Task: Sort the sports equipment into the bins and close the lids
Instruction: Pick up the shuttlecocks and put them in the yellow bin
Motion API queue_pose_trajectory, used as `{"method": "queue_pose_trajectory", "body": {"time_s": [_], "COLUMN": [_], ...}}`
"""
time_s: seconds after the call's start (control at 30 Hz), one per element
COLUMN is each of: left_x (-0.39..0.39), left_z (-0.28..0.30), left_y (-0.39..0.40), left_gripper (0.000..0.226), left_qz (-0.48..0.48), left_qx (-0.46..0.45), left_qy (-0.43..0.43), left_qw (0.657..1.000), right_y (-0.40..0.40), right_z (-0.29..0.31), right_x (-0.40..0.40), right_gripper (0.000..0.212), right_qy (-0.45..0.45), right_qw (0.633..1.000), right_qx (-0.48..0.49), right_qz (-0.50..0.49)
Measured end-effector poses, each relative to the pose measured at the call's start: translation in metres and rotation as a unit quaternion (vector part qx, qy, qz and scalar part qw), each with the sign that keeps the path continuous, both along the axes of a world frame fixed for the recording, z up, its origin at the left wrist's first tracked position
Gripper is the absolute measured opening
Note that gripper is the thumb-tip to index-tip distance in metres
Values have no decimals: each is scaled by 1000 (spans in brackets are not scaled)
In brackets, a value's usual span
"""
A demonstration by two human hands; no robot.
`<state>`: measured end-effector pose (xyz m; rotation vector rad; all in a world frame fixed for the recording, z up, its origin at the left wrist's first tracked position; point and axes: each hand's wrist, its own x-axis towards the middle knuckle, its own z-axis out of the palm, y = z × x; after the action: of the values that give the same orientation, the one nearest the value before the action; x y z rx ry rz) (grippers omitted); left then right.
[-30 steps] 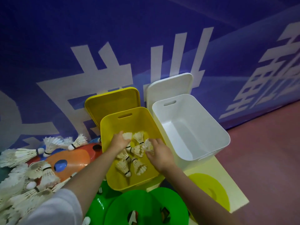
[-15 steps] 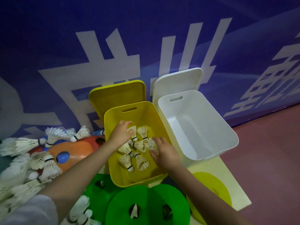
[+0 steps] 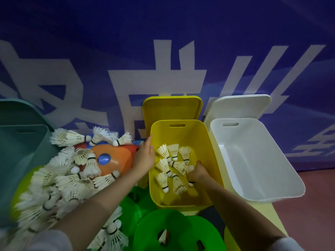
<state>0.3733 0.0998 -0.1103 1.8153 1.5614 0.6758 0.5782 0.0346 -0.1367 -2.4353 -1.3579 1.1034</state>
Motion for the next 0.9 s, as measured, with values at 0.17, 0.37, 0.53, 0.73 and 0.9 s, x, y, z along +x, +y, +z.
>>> {"method": "queue_pose_trajectory", "body": {"time_s": [0.17,0.37,0.53,0.73,0.9], "left_x": [0,1,-1,-28,-94], "left_z": [3,2,3,27,58], "left_y": [-1,-1,0,-9,-29], "left_gripper": [46,45,45,43,34], "left_qz": [18,30,23,-31,-14], "left_qx": [1,8,-9,-23,19], "left_qy": [-12,-32,-30,-35,-21], "left_qw": [1000,999,999,999,1000], "right_y": [2,8,3,-11,-22], "right_z": [-21,-28,0,67,104], "right_x": [0,3,-3,-32,-89], "right_gripper": [21,46,50,43,30], "right_qy": [39,49,-16,47,127], "right_qw": [998,996,991,958,918], "right_qx": [9,59,130,281,374], "right_qz": [-53,-42,2,8,39]}}
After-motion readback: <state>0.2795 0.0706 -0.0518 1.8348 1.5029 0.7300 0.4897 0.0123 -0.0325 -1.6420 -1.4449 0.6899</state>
